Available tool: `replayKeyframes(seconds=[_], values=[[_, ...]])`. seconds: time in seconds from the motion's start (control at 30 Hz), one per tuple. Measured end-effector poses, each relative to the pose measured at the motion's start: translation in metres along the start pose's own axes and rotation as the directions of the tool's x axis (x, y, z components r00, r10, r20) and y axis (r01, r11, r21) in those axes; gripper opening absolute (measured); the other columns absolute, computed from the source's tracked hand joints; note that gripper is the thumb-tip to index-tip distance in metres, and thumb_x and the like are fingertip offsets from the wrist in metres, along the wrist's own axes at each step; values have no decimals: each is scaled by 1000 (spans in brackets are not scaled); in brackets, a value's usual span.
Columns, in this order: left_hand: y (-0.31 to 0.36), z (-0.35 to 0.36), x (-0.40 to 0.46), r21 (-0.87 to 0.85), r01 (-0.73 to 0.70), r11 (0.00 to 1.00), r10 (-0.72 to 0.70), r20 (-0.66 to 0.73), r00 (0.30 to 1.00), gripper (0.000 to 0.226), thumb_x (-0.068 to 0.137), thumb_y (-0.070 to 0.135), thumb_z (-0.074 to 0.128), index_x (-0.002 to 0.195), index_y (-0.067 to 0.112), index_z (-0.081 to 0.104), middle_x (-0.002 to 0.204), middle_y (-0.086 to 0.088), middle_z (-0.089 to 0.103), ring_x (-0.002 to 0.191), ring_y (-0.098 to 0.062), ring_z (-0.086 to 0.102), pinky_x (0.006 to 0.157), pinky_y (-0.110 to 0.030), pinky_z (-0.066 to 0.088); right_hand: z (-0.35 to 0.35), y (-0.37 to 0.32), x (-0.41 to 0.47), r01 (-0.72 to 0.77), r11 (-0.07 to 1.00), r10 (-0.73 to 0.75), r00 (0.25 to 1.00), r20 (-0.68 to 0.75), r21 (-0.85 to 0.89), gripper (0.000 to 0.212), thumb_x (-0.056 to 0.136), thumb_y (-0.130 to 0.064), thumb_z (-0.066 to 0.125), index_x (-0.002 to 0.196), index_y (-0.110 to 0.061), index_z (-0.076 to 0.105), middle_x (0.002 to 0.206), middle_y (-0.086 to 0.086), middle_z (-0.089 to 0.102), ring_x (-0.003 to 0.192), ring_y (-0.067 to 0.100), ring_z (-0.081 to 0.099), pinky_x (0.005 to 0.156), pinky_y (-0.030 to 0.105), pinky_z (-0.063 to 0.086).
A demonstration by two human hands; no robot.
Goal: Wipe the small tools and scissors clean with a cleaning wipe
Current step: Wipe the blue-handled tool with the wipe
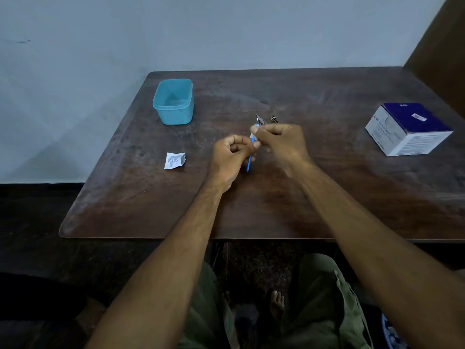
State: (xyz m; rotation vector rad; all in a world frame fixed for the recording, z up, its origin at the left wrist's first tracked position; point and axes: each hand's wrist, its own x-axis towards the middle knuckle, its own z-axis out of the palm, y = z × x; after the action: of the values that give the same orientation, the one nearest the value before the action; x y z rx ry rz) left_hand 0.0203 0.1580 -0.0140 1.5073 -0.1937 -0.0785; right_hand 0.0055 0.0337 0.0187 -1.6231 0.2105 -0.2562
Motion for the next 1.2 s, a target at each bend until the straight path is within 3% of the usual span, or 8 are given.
replayKeyframes(seconds=[0.13, 0.3, 0.53, 0.7, 0.8, 0.9, 0.97, 1.2], values=[[-1, 1, 0, 37, -9, 999, 8, 5, 1000, 7, 85, 13, 72, 83, 10, 66, 68, -6, 68, 56, -11, 60, 52, -20, 48, -1, 0, 2, 40, 999, -41, 998, -41, -30, 16, 83, -14, 72, 70, -6, 72, 66, 5, 68, 60, 7, 61, 64, 20, 51], [-5, 2, 2, 42, 4, 999, -5, 40, 999, 12, 94, 14, 60, 84, 13, 67, 65, 0, 70, 53, -8, 61, 53, -18, 50, -3, -7, 13, 39, 999, -38, 989, -141, 2, 17, 85, -19, 70, 79, -4, 74, 64, 3, 63, 57, 4, 52, 53, 15, 43], [-5, 1, 2, 7, -5, 1000, 4, 45, 999, 10, 92, 5, 62, 85, 5, 68, 59, 0, 68, 49, -9, 60, 51, -18, 50, 3, 7, -1, -2, 999, 2, 1000, 11, 33, 17, 84, -13, 71, 74, 0, 70, 59, 6, 63, 44, 15, 53, 53, 27, 48], [-4, 2, 2, 5, 9, 1000, -9, 46, 999, 8, 90, 7, 65, 89, -1, 68, 60, -1, 69, 50, -9, 61, 51, -17, 49, -3, -7, 7, -47, 998, 51, 995, -82, 47, 16, 84, -17, 72, 76, -3, 71, 61, 1, 64, 47, -1, 52, 48, 11, 41], [-4, 3, 1, 8, 11, 1000, -11, 44, 999, 9, 89, 7, 66, 89, -2, 68, 62, -3, 70, 51, -11, 62, 52, -18, 50, -3, -10, 12, -57, 996, 64, 993, -97, 71, 17, 84, -20, 72, 71, -9, 70, 68, 6, 65, 50, 2, 50, 47, 12, 40], [-5, 0, 1, 9, -2, 1000, 2, 45, 999, 13, 89, 7, 67, 92, -6, 69, 63, -5, 69, 52, -13, 61, 52, -19, 50, -1, -6, 0, -87, 996, 88, 996, -2, 35, 17, 85, -15, 71, 82, 2, 70, 55, -2, 63, 42, 1, 53, 42, 12, 40], [-4, 1, 1, 11, -2, 1000, 1, 54, 999, 14, 89, 7, 66, 92, -6, 69, 63, -6, 69, 51, -12, 61, 51, -19, 50, -4, -4, -4, -75, 997, 75, 997, 17, -10, 17, 85, -15, 71, 84, 2, 71, 60, 0, 63, 44, -2, 55, 45, 9, 40], [-4, 3, 2, 22, 35, 999, -37, 98, 995, 13, 93, 7, 60, 85, 0, 67, 64, -1, 72, 51, -10, 63, 53, -17, 52, -14, -14, 13, -54, 989, 75, 986, -152, 134, 19, 85, -18, 71, 67, -12, 68, 55, -6, 62, 42, -1, 48, 45, 12, 38]])
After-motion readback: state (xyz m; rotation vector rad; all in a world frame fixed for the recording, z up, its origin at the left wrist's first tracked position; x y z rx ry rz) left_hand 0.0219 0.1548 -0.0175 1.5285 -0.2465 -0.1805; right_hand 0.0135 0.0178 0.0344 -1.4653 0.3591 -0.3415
